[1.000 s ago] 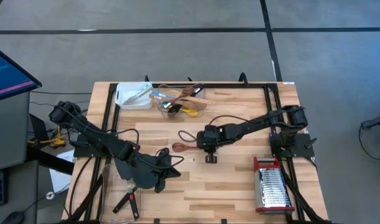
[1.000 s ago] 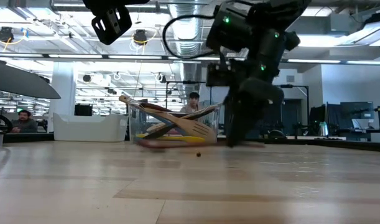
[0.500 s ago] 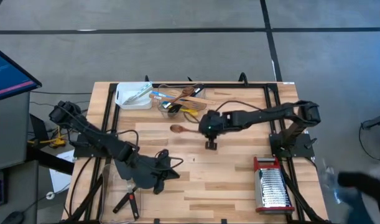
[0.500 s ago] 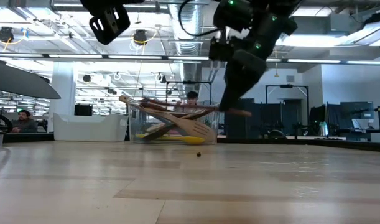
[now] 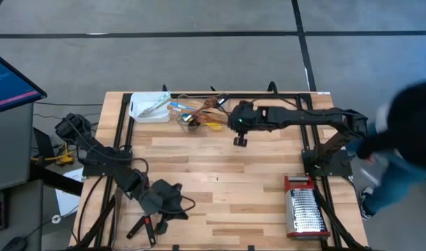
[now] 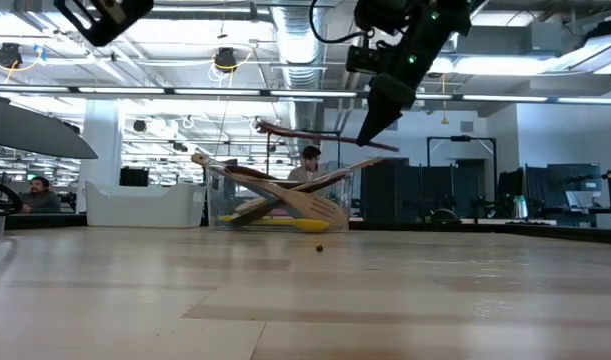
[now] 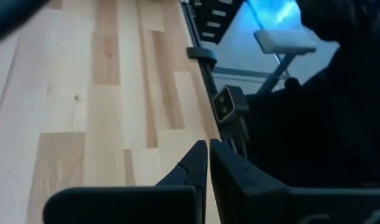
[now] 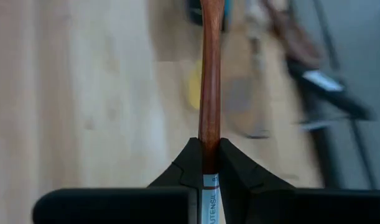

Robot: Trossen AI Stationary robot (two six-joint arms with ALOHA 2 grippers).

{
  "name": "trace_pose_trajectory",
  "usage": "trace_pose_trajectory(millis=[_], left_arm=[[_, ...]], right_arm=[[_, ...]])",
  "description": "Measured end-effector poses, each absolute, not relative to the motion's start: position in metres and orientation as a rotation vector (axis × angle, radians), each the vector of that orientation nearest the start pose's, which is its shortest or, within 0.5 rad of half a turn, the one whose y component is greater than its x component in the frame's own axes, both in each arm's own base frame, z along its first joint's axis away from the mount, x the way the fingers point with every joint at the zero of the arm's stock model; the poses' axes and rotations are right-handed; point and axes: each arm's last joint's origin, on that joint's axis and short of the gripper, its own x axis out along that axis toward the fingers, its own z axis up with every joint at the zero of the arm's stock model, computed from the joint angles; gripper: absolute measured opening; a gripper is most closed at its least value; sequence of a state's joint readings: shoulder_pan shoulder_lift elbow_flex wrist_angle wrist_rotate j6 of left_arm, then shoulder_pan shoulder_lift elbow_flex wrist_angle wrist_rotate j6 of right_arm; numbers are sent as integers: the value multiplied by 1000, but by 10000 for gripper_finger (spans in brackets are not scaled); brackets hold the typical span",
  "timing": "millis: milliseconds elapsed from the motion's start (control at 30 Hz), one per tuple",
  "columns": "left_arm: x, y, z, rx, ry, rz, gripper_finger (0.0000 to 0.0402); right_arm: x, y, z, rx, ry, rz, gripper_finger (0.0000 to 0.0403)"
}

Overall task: Pick & Place Kitchen Items
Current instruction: Put the brown serving spoon into the top transparent bin

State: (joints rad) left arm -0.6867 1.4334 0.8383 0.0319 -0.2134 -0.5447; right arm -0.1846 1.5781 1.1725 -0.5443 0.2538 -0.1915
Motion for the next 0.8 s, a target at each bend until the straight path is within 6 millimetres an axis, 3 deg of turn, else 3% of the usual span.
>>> trace_pose_trajectory(millis=[300, 467, 667, 800], left_arm=[[234, -189, 225, -141, 611, -349, 3], [230, -187, 224, -124, 642, -341, 3], [227, -184, 233, -128, 618, -339, 3], [223, -182, 238, -109, 602, -342, 3]], right_arm=[[343, -88, 279, -343, 1101, -282, 19], [357, -104, 276, -375, 1236, -238, 19], [368, -122, 250, -367, 1433, -176, 19], [376, -132, 240, -377, 1470, -184, 19]])
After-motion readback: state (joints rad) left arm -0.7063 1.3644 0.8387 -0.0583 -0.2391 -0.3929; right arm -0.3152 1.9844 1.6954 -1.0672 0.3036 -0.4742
